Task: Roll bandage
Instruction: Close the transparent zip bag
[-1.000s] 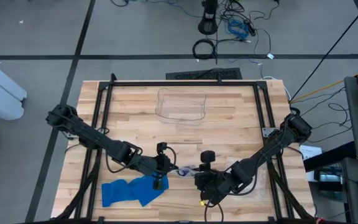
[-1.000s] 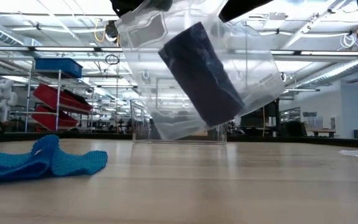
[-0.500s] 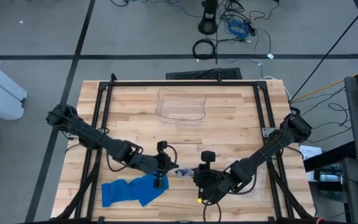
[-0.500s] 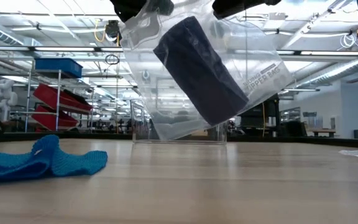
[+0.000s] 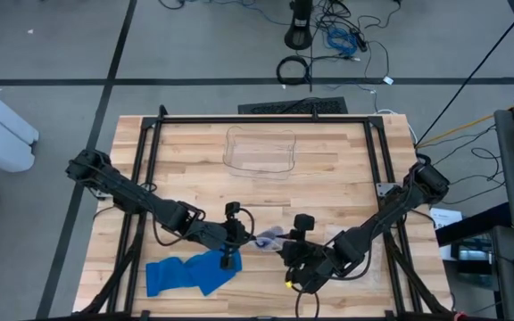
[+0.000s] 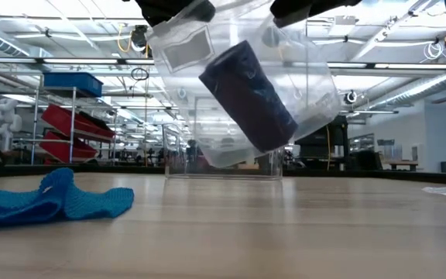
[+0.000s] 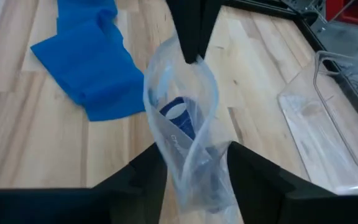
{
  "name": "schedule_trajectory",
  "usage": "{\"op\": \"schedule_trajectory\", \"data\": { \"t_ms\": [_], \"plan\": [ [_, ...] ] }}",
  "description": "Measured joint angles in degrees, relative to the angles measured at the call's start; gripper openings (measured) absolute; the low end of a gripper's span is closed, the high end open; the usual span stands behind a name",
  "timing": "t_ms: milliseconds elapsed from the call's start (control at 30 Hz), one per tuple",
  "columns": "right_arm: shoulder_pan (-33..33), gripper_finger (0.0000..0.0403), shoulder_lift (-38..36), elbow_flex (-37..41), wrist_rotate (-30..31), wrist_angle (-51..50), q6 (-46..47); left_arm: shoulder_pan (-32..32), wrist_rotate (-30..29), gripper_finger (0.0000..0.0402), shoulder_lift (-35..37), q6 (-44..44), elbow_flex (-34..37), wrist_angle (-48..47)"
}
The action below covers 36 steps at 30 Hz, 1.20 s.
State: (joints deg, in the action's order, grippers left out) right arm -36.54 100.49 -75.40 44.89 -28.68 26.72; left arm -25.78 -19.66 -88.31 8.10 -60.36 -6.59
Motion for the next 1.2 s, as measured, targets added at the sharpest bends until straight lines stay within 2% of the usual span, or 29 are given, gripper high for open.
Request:
{"op": "schedule_trajectory", "data": {
  "t_ms": [133, 267, 467, 633, 733, 833, 1067, 1200],
  "plan": [
    [-1.08, 0.0169, -0.09, 0.26, 0.17, 0.78, 0.99, 0.2, 0.0, 0.0, 0.0, -0.04, -0.01, -0.02],
    [-1.14, 0.0163, -0.11, 0.26, 1.41, 1.48, 1.09, 0.78, 0.0, 0.0, 0.0, -0.02, -0.01, -0.07],
    [-1.12, 0.0099, -0.11, 0.26, 1.3, 3.54, -1.03, 0.98, 0.63, 0.0, 0.0, 0.13, 0.0, 0.0],
    [-1.06, 0.0018, -0.11, 0.26, 1.25, 3.59, -1.47, 0.96, 0.7, 0.0, 0.0, 0.42, 0.0, 0.0],
    [-1.08, 0.0006, -0.11, 0.26, 1.24, 3.6, -1.53, 0.99, 0.7, 0.0002, 0.01, 0.94, 0.01, 1.13],
    [-1.13, 0.0002, -0.11, 0.27, 1.23, 3.6, -1.54, 0.76, 0.79, 0.0024, 0.04, 1.93, 0.01, 2.36],
    [-1.06, 0.0001, -0.09, 0.28, 1.24, 3.56, -1.5, 0.52, 2.06, 0.0122, 0.04, 0.58, 0.01, 1.97],
    [-1.08, 0.0, -0.09, 0.3, 1.29, 2.51, -0.74, 0.24, 2.68, 0.0163, 0.5, 0.63, 0.01, -0.2]
  ]
}}
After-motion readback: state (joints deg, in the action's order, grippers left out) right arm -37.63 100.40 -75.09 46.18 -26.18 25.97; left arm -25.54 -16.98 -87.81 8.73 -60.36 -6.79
